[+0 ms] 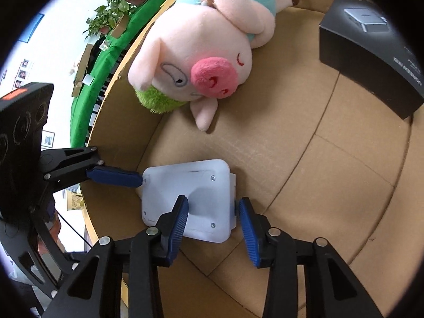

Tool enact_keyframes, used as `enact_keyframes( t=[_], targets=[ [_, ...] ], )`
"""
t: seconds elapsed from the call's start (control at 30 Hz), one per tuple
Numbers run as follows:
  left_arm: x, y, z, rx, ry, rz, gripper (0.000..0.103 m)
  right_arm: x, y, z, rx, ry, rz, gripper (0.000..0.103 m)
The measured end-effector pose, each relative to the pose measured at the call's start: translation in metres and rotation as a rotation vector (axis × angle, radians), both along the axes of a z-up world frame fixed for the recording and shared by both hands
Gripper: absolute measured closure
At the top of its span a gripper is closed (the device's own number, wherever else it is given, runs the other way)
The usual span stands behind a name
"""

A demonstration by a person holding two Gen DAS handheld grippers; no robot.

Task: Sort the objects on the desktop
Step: 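Lower the power bank into the box beside the plush pig with both grippers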

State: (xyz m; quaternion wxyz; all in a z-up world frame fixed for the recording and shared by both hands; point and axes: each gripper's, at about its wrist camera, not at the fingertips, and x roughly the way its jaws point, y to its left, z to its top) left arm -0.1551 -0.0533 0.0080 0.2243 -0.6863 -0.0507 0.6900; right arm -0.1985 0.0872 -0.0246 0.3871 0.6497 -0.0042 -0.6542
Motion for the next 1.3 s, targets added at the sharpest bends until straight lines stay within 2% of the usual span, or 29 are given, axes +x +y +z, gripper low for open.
enact_keyframes(
  t=[0.23, 0.43, 0.47, 0.57, 0.67, 0.77, 0.87, 1.07, 1.3],
  targets=[
    [-0.002, 0.01, -0.008, -0.125, -0.074, 0.006, 0.011, 0.001, 0.004, -0.001, 0.008, -0.007, -0.006, 0.064],
    [-0.003, 0.017, -0.025, -0.23, -0.102, 0.071, 0.003, 0.005, 0.015, -0.004, -0.021, -0.024, -0.055, 0.064],
    [-0.001, 0.017, -0.035, -0.23, -0.13, 0.09, 0.002, 0.006, 0.015, -0.004, -0.027, -0.022, -0.063, 0.064],
    [0.0, 0.017, -0.03, -0.234, -0.077, 0.133, 0.001, 0.011, 0.019, -0.005, -0.046, -0.014, -0.085, 0.066],
    [-0.003, 0.009, -0.02, -0.222, -0.044, 0.168, 0.013, 0.013, 0.021, -0.003, -0.041, 0.001, -0.108, 0.067],
    [-0.002, 0.005, -0.009, -0.194, -0.018, 0.167, 0.017, 0.013, 0.033, 0.002, -0.054, 0.016, -0.143, 0.067],
    [-0.003, 0.006, 0.0, -0.214, 0.016, 0.13, 0.019, 0.015, 0.039, 0.004, -0.07, 0.009, -0.174, 0.067],
    [-0.004, 0.003, 0.006, -0.225, 0.032, 0.063, 0.018, 0.021, 0.036, 0.002, -0.089, -0.009, -0.245, 0.067],
    [-0.004, -0.005, 0.015, -0.217, 0.043, -0.015, 0.018, 0.03, 0.042, -0.006, -0.128, -0.074, -0.335, 0.067]
  ],
)
